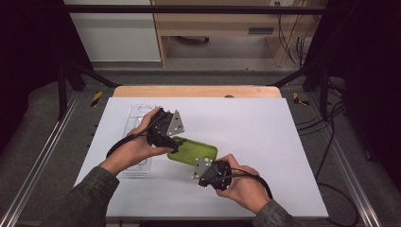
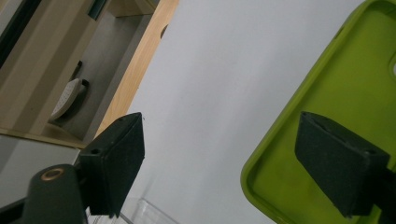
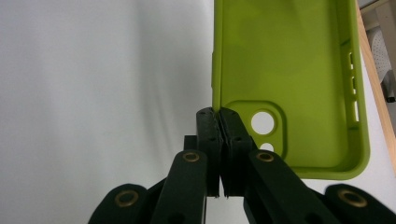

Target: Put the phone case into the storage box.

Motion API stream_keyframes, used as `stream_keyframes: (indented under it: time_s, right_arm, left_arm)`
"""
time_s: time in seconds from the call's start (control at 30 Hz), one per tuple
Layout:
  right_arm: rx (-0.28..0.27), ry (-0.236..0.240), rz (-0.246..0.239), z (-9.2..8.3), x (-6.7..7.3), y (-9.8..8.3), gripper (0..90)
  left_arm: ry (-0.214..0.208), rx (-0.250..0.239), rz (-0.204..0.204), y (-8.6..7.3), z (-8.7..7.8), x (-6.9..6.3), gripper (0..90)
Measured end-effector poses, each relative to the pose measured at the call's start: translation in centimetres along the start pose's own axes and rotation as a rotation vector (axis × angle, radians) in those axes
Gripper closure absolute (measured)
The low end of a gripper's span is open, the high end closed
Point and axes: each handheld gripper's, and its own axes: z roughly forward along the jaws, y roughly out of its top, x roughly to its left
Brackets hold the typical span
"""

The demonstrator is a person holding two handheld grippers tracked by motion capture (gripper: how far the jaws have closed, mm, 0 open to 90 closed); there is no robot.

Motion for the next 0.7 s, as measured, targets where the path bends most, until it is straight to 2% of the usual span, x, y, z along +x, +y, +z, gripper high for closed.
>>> stream_keyframes:
  time_s: [0.57,0.7]
  right_arm:
    - [-0.005,-0.013,-0.004,-0.11,0.08,0.25,88.0]
    - [-0.005,-0.014,-0.010,0.02,0.12,0.31,88.0]
  left_arm:
    - [-0.049,0.024,0.095,0.78,-0.11,-0.41,34.0]
    - [-0.066,0.027,0.103,0.80,0.01,-0.53,36.5]
